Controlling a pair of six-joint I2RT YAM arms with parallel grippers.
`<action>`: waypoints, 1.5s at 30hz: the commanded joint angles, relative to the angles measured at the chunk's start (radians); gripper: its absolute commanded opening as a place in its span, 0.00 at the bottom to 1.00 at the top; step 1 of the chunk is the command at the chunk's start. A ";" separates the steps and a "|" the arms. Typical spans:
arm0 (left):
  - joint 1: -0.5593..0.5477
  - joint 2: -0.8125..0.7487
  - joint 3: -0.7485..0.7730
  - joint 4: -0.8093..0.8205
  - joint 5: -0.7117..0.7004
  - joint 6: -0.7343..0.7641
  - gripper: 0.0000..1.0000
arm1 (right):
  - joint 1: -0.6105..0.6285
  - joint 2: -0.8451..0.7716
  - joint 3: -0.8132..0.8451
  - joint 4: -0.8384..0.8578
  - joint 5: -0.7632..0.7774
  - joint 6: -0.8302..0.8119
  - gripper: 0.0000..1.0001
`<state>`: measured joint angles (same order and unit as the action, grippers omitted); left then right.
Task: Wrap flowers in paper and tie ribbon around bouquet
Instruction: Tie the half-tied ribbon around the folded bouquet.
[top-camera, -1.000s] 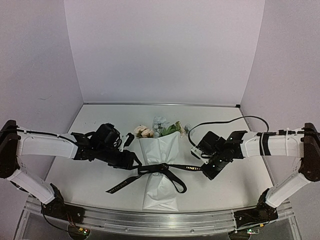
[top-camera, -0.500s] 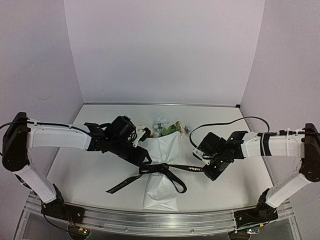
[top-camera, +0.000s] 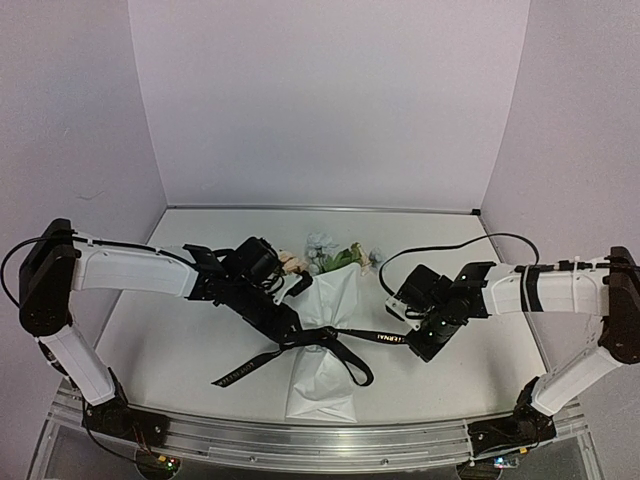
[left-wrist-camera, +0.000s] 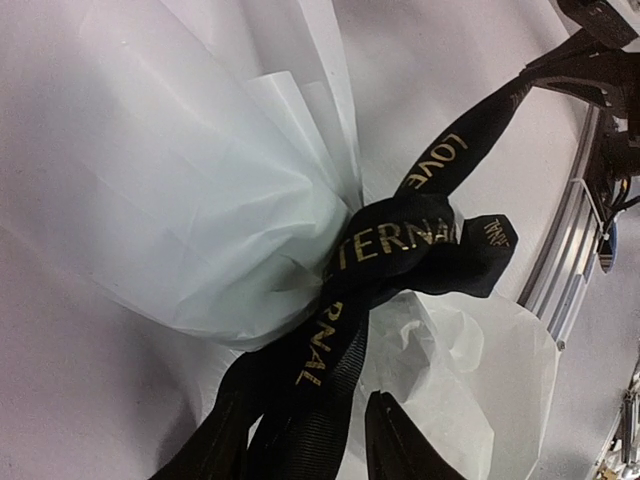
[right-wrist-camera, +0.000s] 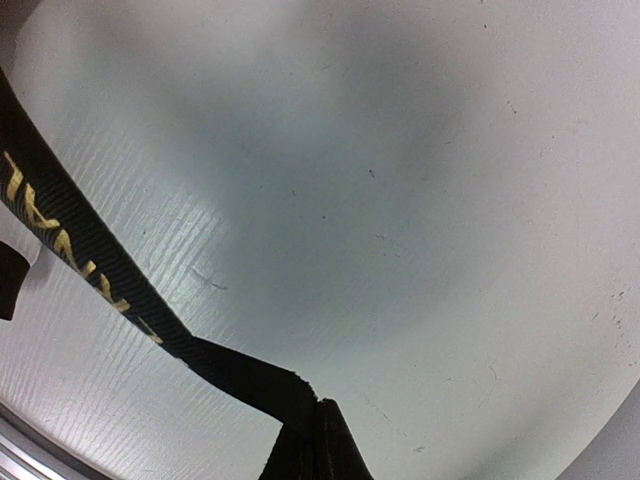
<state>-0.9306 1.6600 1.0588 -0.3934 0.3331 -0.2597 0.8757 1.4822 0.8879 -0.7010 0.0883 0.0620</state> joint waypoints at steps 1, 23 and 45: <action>0.000 -0.001 0.034 0.013 0.069 0.011 0.35 | 0.002 -0.003 0.020 -0.013 0.004 0.013 0.00; 0.038 -0.205 -0.182 0.191 -0.080 -0.138 0.00 | 0.002 0.055 0.039 -0.028 0.008 0.040 0.00; 0.126 -0.279 -0.342 0.298 -0.097 -0.238 0.00 | -0.032 0.133 0.085 -0.034 0.037 0.055 0.00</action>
<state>-0.8169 1.3895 0.7118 -0.1307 0.2314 -0.4999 0.8650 1.5856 0.9186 -0.7139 0.1026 0.1079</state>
